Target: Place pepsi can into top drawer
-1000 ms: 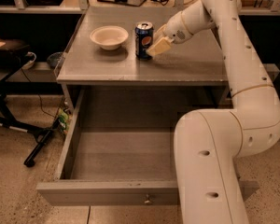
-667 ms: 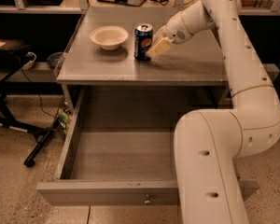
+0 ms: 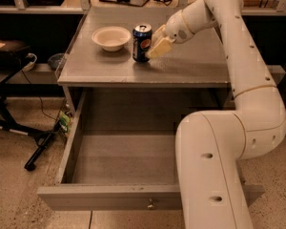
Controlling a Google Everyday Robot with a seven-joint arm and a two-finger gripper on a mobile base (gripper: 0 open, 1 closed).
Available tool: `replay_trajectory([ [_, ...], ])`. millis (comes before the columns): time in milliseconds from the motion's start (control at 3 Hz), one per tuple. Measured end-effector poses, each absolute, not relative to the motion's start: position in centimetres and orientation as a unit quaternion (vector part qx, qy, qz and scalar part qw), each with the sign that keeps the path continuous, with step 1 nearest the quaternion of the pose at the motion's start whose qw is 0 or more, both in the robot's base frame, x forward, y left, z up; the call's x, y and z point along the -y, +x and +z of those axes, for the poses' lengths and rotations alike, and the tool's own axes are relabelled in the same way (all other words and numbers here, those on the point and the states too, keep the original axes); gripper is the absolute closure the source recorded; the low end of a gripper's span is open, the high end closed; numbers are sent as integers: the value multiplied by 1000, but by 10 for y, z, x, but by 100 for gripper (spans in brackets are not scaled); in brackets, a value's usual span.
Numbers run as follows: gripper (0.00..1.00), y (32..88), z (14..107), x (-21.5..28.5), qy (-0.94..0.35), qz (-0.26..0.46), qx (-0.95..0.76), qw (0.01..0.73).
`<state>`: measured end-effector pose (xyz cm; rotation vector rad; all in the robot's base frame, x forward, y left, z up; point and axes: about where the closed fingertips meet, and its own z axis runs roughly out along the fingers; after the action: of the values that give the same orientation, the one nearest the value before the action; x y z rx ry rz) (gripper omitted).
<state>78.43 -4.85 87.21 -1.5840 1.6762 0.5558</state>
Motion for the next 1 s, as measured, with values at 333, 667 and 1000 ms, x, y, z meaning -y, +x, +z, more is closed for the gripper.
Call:
replay_trajectory([
  [333,100,769,879,42,-644,225,-632,367],
  [667,100,753,893,45,-664,229,-612,365],
  [1000,100,735,904,47,-686,237,-587,359],
])
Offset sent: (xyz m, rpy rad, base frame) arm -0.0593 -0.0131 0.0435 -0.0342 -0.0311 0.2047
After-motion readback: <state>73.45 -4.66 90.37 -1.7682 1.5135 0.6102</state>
